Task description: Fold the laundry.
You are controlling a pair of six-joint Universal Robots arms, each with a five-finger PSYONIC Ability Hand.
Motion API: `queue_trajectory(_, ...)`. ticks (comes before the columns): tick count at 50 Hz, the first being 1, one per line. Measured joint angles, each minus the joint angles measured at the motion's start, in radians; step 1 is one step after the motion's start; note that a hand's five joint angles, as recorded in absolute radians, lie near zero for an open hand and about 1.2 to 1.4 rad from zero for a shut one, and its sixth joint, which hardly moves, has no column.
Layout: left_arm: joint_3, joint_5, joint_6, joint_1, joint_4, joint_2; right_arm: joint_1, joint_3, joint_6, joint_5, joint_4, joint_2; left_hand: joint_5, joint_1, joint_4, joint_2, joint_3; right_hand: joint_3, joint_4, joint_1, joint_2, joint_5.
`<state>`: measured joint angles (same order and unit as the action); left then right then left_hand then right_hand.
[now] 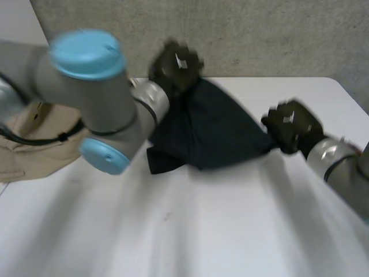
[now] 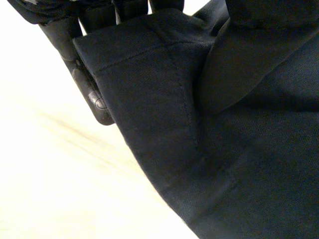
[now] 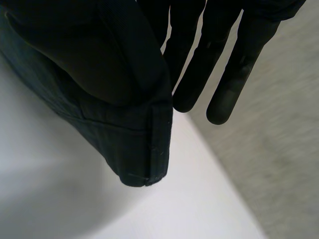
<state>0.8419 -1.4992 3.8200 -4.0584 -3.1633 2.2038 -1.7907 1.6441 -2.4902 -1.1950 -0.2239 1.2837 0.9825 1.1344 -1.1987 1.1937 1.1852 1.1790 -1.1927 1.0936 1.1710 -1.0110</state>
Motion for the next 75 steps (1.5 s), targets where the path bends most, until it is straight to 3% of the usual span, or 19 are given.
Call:
queue_trajectory(5,0.107,-0.011,-0.045,-0.018,-0.082,-0.215,-0.006,-0.192,-0.085,-0.018,0.086,0.069,0.000,0.000,0.000,0.001,0.002,0.004,-0.002,0.000,0.000,0.000)
queue_trajectory(11,0.125,-0.029,-0.176,-0.051,-0.048,-0.459,0.012,-0.512,-0.239,-0.025,0.212,0.161,0.000,0.002,0.000,0.001,0.002,0.004,-0.002,0.000,0.000,-0.002)
queue_trajectory(17,0.076,-0.018,-0.337,-0.079,0.018,-0.575,0.013,-0.717,-0.343,-0.022,0.247,0.187,0.009,0.006,-0.001,0.003,0.003,0.004,-0.002,0.000,0.000,-0.006)
queue_trajectory(23,0.036,-0.013,-0.409,-0.119,0.066,-0.593,-0.018,-0.816,-0.382,-0.024,0.246,0.157,0.009,0.006,-0.001,0.003,0.003,0.004,-0.002,0.000,0.000,-0.006)
queue_trajectory(31,0.013,-0.006,-0.407,-0.168,0.078,-0.455,-0.066,-0.842,-0.375,-0.053,0.233,0.027,0.009,0.006,-0.001,0.003,0.003,0.004,-0.002,0.000,0.000,-0.006)
queue_trajectory(37,-0.089,0.005,-0.392,-0.226,0.051,-0.201,-0.099,-0.853,-0.339,-0.133,0.193,-0.152,0.009,0.006,-0.001,0.003,0.003,0.004,-0.002,0.000,0.000,-0.006)
queue_trajectory(41,-0.207,0.017,-0.394,-0.249,0.013,-0.002,-0.128,-0.878,-0.307,-0.234,0.114,-0.315,0.008,0.005,0.000,0.003,0.003,-0.033,0.036,-0.018,-0.034,0.022)
queue_trajectory(44,-0.296,0.014,-0.402,-0.253,-0.022,0.123,-0.144,-0.901,-0.289,-0.308,0.023,-0.412,-0.185,-0.205,0.223,-0.239,-0.211,-0.496,0.503,-0.450,-0.510,0.508)
queue_trajectory(45,-0.334,0.005,-0.407,-0.254,-0.034,0.171,-0.152,-0.918,-0.274,-0.345,-0.027,-0.458,-0.436,-0.490,0.473,-0.487,-0.474,-0.672,0.680,-0.647,-0.709,0.694)
queue_trajectory(47,-0.380,-0.017,-0.413,-0.253,-0.044,0.224,-0.162,-0.947,-0.238,-0.395,-0.096,-0.524,-0.796,-0.864,0.836,-0.837,-0.822,-0.893,0.906,-0.828,-0.898,0.907)
queue_trajectory(50,-0.415,-0.069,-0.422,-0.246,-0.042,0.251,-0.173,-0.981,-0.172,-0.445,-0.144,-0.578,-0.934,-0.942,0.983,-0.968,-0.961,-0.970,0.981,-0.872,-0.966,0.964)
queue_trajectory(54,-0.380,-0.139,-0.425,-0.232,-0.018,0.200,-0.175,-0.986,-0.116,-0.469,-0.133,-0.577,-0.937,-0.942,0.997,-0.987,-0.979,-0.976,0.991,-0.872,-0.967,0.964)
queue_trajectory(60,-0.163,-0.186,-0.410,-0.210,0.008,0.017,-0.149,-0.878,-0.108,-0.400,-0.006,-0.432,-0.937,-0.942,0.997,-0.987,-0.979,-0.976,0.991,-0.872,-0.967,0.964)
queue_trajectory(64,0.170,-0.205,-0.380,-0.178,0.025,-0.227,-0.084,-0.661,-0.092,-0.206,0.223,-0.233,-0.873,-0.853,0.922,-0.918,-0.908,-0.976,0.991,-0.872,-0.967,0.964)
queue_trajectory(66,0.258,-0.206,-0.372,-0.167,0.032,-0.286,-0.068,-0.612,-0.083,-0.160,0.270,-0.199,-0.858,-0.833,0.905,-0.903,-0.893,-0.975,0.990,-0.872,-0.966,0.964)
queue_trajectory(68,0.414,-0.204,-0.361,-0.146,0.050,-0.386,-0.031,-0.501,-0.049,-0.061,0.373,-0.136,-0.839,-0.819,0.880,-0.881,-0.872,-0.971,0.978,-0.869,-0.963,0.960)
queue_trajectory(75,0.776,-0.167,-0.384,-0.062,0.161,-0.508,0.048,-0.263,0.109,0.103,0.544,-0.080,-0.748,-0.730,0.793,-0.792,-0.782,-0.787,0.803,-0.706,-0.786,0.792)
